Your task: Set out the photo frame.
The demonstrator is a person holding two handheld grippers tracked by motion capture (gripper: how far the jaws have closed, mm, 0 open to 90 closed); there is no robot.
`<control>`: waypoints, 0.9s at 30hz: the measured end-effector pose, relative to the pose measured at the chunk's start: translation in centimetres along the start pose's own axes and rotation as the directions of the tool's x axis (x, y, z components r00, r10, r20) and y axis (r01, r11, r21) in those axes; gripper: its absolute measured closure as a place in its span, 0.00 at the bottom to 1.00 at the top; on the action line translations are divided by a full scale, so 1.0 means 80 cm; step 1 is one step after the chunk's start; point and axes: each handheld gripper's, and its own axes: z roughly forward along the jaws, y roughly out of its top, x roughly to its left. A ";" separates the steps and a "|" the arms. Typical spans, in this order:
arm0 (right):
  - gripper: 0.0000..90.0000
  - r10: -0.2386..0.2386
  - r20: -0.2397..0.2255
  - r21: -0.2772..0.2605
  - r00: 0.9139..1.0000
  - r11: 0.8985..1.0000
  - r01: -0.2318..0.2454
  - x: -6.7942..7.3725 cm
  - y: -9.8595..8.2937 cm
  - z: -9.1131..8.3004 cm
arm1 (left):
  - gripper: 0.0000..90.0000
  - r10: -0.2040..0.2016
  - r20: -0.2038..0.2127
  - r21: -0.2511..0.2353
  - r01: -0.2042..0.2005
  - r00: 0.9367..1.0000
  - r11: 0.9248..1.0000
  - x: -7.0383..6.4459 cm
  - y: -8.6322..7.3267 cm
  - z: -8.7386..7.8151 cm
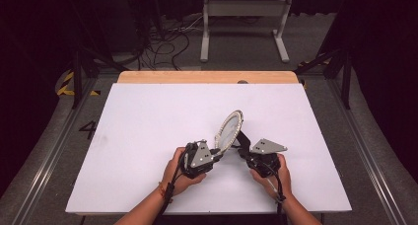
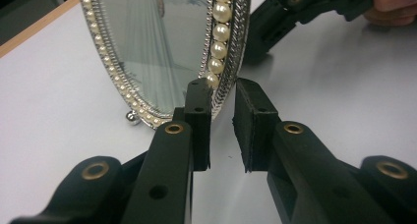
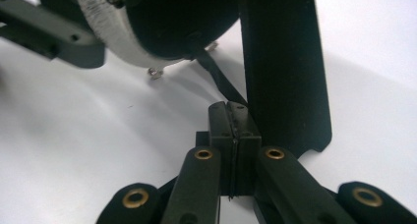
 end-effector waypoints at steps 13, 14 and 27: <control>0.99 0.006 -0.015 -0.015 1.000 1.000 -0.006 0.003 0.001 -0.005 | 0.86 0.005 0.000 -0.019 -0.005 1.000 1.000 0.003 0.001 -0.011; 0.99 0.005 -0.016 -0.017 1.000 1.000 -0.005 0.005 0.001 -0.006 | 0.86 0.005 -0.002 -0.020 -0.005 1.000 1.000 0.004 0.001 -0.012; 0.90 -0.017 -0.054 -0.061 0.998 0.998 0.014 0.031 0.014 -0.018 | 0.92 0.015 -0.042 0.013 -0.014 0.999 1.000 0.011 -0.002 -0.038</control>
